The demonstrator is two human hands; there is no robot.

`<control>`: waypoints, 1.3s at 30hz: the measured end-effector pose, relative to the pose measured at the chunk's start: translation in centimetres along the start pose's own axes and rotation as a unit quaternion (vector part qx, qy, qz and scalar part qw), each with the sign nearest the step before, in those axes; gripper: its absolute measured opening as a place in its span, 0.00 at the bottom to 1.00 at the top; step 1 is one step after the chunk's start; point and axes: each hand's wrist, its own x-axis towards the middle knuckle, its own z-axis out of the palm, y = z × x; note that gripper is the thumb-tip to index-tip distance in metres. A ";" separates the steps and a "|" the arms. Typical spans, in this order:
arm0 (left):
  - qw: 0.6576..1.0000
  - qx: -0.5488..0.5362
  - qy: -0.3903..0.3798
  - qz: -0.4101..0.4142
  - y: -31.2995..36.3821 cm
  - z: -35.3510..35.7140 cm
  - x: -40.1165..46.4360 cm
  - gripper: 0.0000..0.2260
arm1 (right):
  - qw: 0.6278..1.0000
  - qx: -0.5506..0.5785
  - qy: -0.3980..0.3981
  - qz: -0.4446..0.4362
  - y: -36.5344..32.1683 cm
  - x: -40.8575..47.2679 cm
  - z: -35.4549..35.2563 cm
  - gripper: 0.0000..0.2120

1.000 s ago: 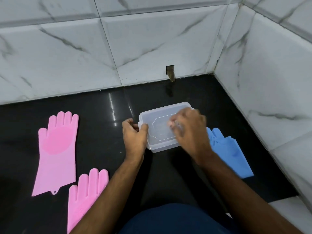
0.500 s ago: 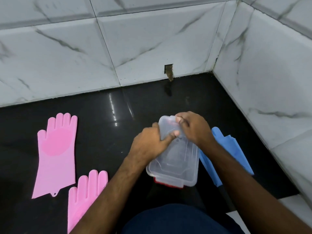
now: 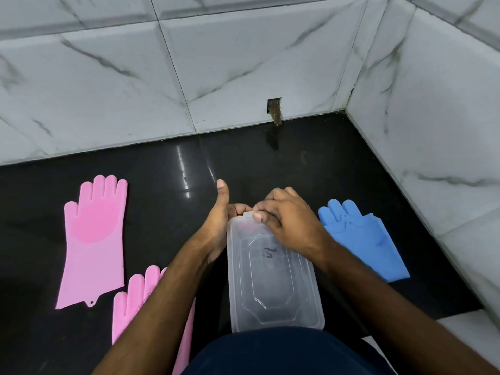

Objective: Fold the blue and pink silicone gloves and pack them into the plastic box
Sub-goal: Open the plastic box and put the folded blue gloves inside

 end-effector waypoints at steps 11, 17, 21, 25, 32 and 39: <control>0.998 0.009 0.021 0.058 -0.2 0.7 0.7 0.46 | 0.999 0.027 0.011 0.016 0.3 -0.3 -1.5 0.17; 0.994 -0.037 0.070 0.078 -1.5 0.6 0.8 0.43 | 0.992 0.110 0.046 0.037 0.0 -0.3 -1.6 0.06; 0.995 -0.033 0.064 0.072 -2.4 0.6 0.4 0.38 | 0.992 0.092 0.056 0.072 0.0 -0.3 -0.8 0.10; 0.994 -0.036 0.067 0.078 -2.5 0.6 0.4 0.45 | 0.991 0.025 -0.018 0.130 0.2 0.4 -1.6 0.16; 0.996 -0.047 0.049 0.049 -2.5 0.2 0.8 0.33 | 0.989 0.131 -0.007 0.064 -0.8 0.0 -3.6 0.15; 0.972 -0.165 0.119 0.117 -4.2 0.6 0.0 0.27 | 0.970 0.163 0.143 0.105 0.2 0.8 -6.3 0.09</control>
